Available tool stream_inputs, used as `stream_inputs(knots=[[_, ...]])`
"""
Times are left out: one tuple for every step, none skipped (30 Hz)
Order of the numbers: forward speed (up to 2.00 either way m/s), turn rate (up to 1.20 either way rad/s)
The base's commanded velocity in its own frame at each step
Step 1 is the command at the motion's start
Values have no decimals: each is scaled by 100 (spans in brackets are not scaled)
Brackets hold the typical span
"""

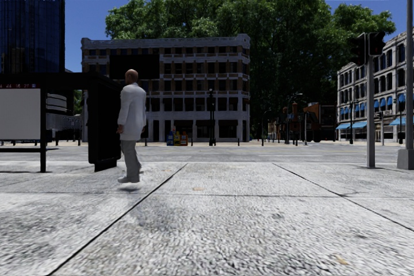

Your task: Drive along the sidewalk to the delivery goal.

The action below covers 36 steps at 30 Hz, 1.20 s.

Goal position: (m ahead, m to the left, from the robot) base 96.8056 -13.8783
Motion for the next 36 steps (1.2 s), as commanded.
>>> stream_inputs(knots=[[188, 0], [188, 0], [188, 0], [188, 0], [188, 0], [188, 0], [188, 0], [188, 0], [188, 0], [188, 0], [188, 0], [188, 0], [188, 0], [188, 0], [188, 0], [182, 19], [174, 40], [161, 61], [146, 73], [131, 77], [112, 80], [112, 80], [95, 81], [81, 83], [63, 84], [50, 84], [32, 85], [17, 85], [17, 85], [1, 85], [0, 85], [0, 85], [0, 85], [0, 85], [0, 85], [0, 85]])
